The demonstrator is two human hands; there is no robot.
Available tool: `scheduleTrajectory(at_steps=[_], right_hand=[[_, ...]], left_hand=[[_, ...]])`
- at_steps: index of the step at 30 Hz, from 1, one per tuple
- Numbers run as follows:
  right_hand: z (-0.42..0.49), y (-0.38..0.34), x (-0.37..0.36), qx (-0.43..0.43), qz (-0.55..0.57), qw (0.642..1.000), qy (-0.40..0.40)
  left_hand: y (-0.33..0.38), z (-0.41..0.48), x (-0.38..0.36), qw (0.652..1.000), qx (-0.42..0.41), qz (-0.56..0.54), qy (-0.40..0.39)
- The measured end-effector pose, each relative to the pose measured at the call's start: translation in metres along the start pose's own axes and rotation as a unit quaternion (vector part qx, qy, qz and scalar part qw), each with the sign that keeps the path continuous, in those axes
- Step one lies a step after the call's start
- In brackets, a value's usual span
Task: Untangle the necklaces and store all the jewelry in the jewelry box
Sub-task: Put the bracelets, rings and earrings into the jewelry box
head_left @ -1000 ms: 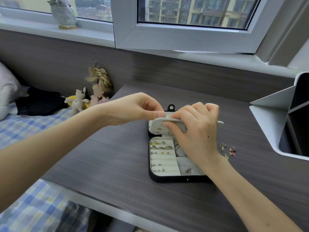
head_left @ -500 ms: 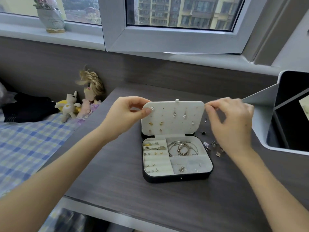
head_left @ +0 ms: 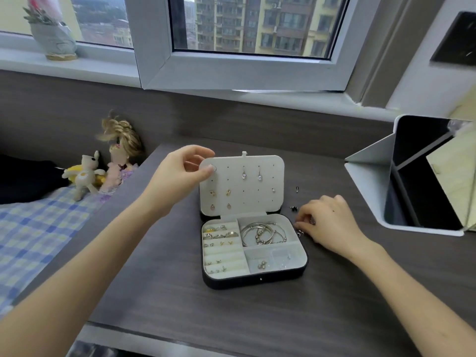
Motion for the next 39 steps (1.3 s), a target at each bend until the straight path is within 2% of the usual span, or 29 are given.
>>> scheduleTrajectory(at_steps=[3,5,6,8,10,13,16,18,20,24,29,32,35,37,39], right_hand=[[0.004,0.002,0.012,-0.024,0.040,0.998,0.034],[0.007,0.002,0.031,-0.055,0.185,0.977,0.090],[0.009,-0.003,0.040,-0.065,0.299,0.946,0.104],[0.015,-0.024,0.055,-0.060,0.533,0.840,0.079],[0.021,-0.055,0.063,-0.038,0.662,0.748,0.021],[0.030,-0.092,0.066,-0.021,0.723,0.689,-0.039],[0.036,-0.109,0.066,-0.029,0.767,0.639,-0.047],[0.037,-0.112,0.065,-0.042,0.784,0.617,-0.047],[0.037,-0.111,0.063,-0.047,0.787,0.613,-0.054],[0.035,-0.108,0.064,-0.030,0.772,0.629,-0.085],[0.037,-0.106,0.065,-0.013,0.759,0.642,-0.103],[0.040,-0.105,0.066,-0.008,0.771,0.625,-0.119],[0.043,-0.101,0.067,-0.008,0.782,0.612,-0.121],[0.041,-0.097,0.067,-0.006,0.773,0.625,-0.108],[0.038,-0.092,0.065,0.001,0.741,0.668,-0.076]], left_hand=[[0.007,-0.001,-0.001,0.999,-0.023,0.021,-0.034],[0.010,0.000,-0.002,0.997,-0.030,0.039,-0.058],[0.011,0.000,-0.003,0.996,-0.035,0.050,-0.067],[0.012,0.001,-0.004,0.995,-0.039,0.057,-0.075],[0.015,0.000,-0.004,0.995,-0.043,0.041,-0.076],[0.019,-0.002,-0.006,0.995,-0.047,-0.021,-0.088],[0.023,-0.004,-0.007,0.989,-0.040,-0.105,-0.098],[0.023,-0.004,-0.005,0.988,-0.037,-0.122,-0.092],[0.023,-0.003,-0.005,0.986,-0.033,-0.128,-0.097],[0.025,0.001,-0.004,0.983,-0.033,-0.115,-0.136],[0.032,0.009,-0.001,0.985,-0.090,-0.021,-0.145],[0.030,0.013,0.001,0.984,-0.107,0.020,-0.141],[0.024,0.014,0.005,0.990,-0.071,-0.014,-0.124],[0.022,0.014,0.006,0.992,-0.045,-0.042,-0.112],[0.021,0.012,0.005,0.993,-0.035,-0.046,-0.101]])
Point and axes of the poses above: each hand's wrist, its own z-axis towards the middle knuckle, its own x-axis out of the back of the hand, y = z × x, the point moved 5 cm from there along z, towards the middle knuckle, and after that the axes turned 3 degrees about -x, right-handed, at the moved point
